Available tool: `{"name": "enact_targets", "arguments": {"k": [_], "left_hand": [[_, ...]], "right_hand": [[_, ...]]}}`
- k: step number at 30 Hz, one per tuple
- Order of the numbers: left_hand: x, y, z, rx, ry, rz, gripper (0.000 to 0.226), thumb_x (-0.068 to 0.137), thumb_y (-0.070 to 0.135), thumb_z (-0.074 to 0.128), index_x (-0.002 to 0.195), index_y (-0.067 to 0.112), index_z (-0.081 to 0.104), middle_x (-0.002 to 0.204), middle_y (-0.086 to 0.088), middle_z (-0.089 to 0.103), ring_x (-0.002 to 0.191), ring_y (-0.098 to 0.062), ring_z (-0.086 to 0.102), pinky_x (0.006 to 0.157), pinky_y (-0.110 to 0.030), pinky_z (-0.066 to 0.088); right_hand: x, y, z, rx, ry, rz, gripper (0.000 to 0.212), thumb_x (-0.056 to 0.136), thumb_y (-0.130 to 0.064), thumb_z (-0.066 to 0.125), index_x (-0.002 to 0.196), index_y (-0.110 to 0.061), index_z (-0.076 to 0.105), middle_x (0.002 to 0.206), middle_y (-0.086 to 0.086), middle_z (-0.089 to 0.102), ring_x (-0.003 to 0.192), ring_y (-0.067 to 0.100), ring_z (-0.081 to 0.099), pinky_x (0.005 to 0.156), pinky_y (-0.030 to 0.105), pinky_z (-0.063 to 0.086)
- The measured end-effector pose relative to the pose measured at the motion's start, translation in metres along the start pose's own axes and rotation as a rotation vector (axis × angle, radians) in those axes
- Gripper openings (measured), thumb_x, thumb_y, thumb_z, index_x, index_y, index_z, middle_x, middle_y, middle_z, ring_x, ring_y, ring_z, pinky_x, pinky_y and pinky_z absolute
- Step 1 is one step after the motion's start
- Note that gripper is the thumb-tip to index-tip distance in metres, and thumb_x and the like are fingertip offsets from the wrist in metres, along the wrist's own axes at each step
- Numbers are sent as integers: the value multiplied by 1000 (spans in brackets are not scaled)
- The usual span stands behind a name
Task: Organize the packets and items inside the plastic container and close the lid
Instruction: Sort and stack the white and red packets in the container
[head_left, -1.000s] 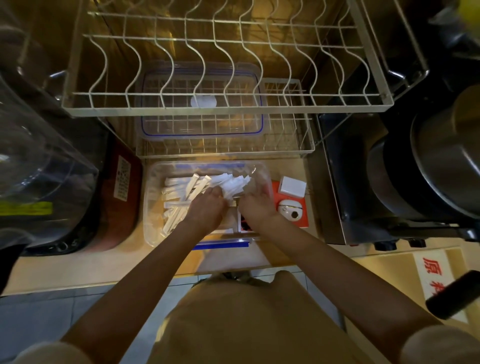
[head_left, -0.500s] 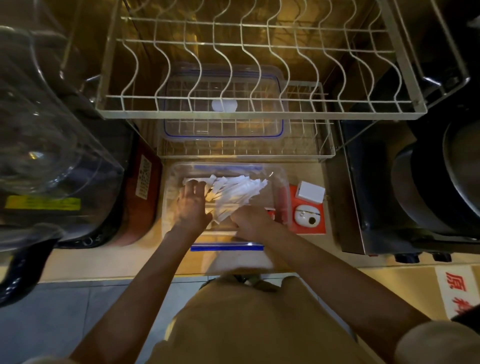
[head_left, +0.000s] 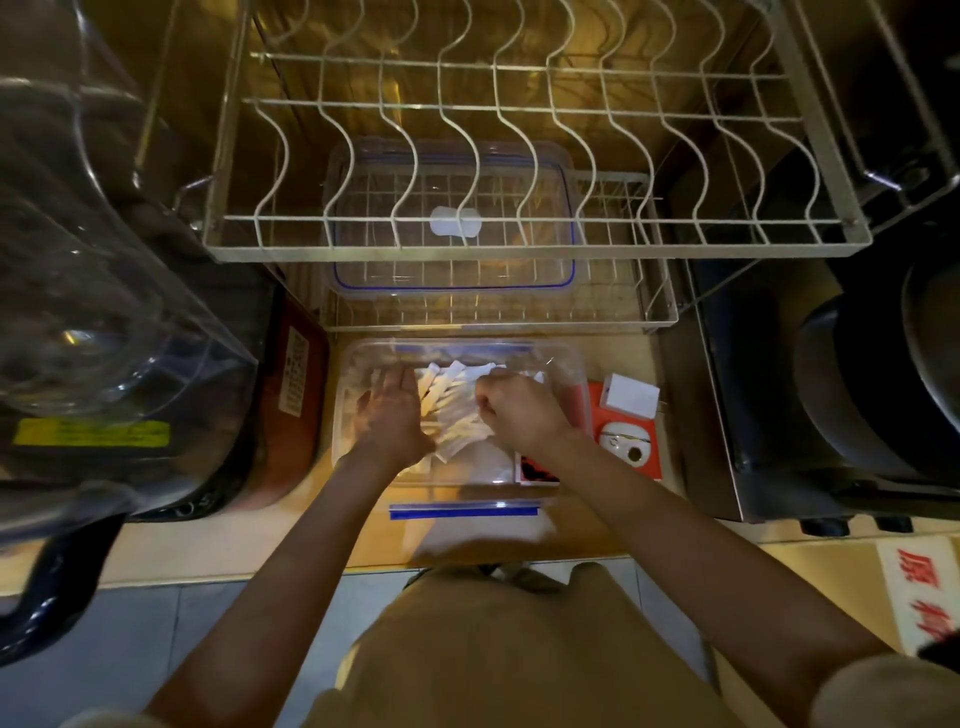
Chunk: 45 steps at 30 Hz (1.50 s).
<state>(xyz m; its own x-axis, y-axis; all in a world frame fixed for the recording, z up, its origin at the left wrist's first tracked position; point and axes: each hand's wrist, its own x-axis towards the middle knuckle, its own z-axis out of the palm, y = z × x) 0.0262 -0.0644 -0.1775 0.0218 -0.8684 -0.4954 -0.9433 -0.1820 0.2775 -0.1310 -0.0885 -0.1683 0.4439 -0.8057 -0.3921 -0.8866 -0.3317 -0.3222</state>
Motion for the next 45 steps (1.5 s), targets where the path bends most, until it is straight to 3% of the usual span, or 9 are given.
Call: {"name": "enact_targets", "arguments": {"k": [4,7,11,15,20,25,29,33,45], "left_hand": [[-1,8,9,35,-46,47,105,64,34,80,144,10,16,153,-9,20,142,-25,18,114,-45,23],[0,10,18,26,-30,46,112,63,38,81,146,12,10,156,-7,13,145,-23,10,116,-46,17],[-2,10,24,29,-13,68,118,64,43,78,146,13,-1,159,-6,3,147,-22,-1,119,-46,6],[0,12,25,94,-9,82,121,64,49,76,146,10,-4,159,-8,2,147,-22,-3,119,-46,0],[3,19,24,96,39,137,110,63,45,78,143,11,11,146,-12,30,138,-30,25,116,-47,15],[10,20,27,57,73,152,91,69,40,74,138,11,24,141,-12,36,131,-30,33,110,-45,26],[15,29,26,74,46,152,62,79,26,67,130,8,36,135,-14,44,126,-30,39,107,-43,32],[20,38,26,113,69,122,41,87,17,57,124,4,42,126,-19,54,118,-34,51,95,-44,47],[27,42,23,-4,42,19,29,87,7,50,116,6,55,119,-17,60,115,-35,53,98,-48,40]], "right_hand": [[4,-2,8,-27,-7,32,20,90,-9,45,102,-6,60,114,12,53,98,30,60,75,36,49],[0,-2,11,24,-34,47,27,92,-5,42,117,-5,54,126,11,49,111,25,54,88,28,33],[-21,-7,18,550,168,413,16,83,2,55,94,-5,64,99,11,65,88,19,60,81,24,42],[-27,-12,25,1001,-221,703,23,81,2,58,64,-14,55,66,4,59,67,16,59,62,22,49],[-23,-20,18,1641,-100,880,30,91,7,47,121,5,53,122,27,59,117,34,57,88,28,48],[-16,-24,23,1599,-37,797,34,90,12,41,123,12,48,132,34,49,125,42,48,99,37,43],[-16,-28,22,1625,-51,788,25,93,6,36,90,-6,58,119,37,55,125,43,47,101,39,44],[-19,-25,19,1598,-97,742,33,95,2,35,126,4,47,138,32,45,132,41,40,112,44,32],[-29,-11,10,1738,-84,836,36,95,-1,37,130,8,43,140,27,46,131,36,44,112,39,35]]}}
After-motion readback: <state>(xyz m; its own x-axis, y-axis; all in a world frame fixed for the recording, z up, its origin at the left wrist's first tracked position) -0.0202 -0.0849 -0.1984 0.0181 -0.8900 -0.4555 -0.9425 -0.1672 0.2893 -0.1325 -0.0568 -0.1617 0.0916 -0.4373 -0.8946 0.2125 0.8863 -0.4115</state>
